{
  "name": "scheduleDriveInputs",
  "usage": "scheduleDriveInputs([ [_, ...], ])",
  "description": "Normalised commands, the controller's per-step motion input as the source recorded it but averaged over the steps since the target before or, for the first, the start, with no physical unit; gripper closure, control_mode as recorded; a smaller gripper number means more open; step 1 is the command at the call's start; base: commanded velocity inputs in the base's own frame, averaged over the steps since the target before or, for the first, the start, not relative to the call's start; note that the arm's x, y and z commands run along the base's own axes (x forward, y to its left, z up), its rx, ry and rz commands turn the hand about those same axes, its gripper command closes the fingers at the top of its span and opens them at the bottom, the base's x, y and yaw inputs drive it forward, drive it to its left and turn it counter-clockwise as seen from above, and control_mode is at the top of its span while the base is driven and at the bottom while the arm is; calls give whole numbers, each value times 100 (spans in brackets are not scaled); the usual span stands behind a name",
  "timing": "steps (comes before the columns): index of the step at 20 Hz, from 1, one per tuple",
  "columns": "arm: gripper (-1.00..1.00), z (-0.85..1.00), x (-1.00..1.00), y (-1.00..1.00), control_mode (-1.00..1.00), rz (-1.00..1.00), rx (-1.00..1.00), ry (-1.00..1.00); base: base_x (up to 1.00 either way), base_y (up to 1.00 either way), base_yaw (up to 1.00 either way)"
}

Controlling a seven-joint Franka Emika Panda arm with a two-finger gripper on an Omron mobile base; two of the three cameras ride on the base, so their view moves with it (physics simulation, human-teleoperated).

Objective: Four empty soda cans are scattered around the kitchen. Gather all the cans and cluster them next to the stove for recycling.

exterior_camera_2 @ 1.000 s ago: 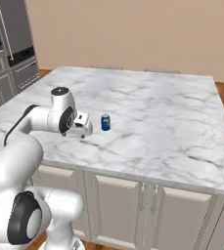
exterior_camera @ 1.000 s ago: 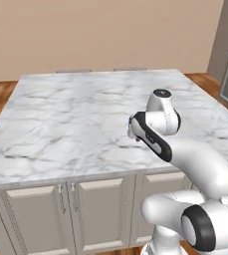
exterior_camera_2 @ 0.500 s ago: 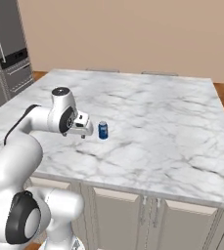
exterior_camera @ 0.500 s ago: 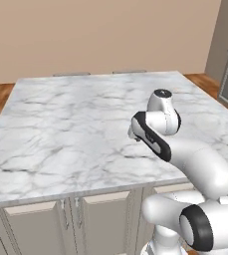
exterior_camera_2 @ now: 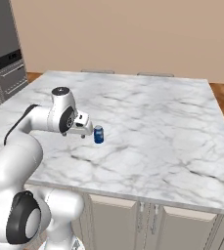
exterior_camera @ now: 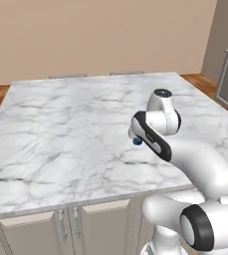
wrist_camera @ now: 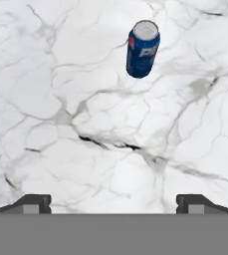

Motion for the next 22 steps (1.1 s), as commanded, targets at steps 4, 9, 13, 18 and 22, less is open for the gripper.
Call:
scheduleDriveInputs([
  [4,-100,0,0,0,100,0,0,0,40,0,-7],
  [9,-100,0,0,0,100,0,0,0,37,0,-7],
  [13,-100,0,0,0,100,0,0,0,32,0,-6],
  [18,-100,0,0,0,100,0,0,0,18,0,-4],
  [22,-100,19,15,0,-100,-3,1,1,0,0,0],
])
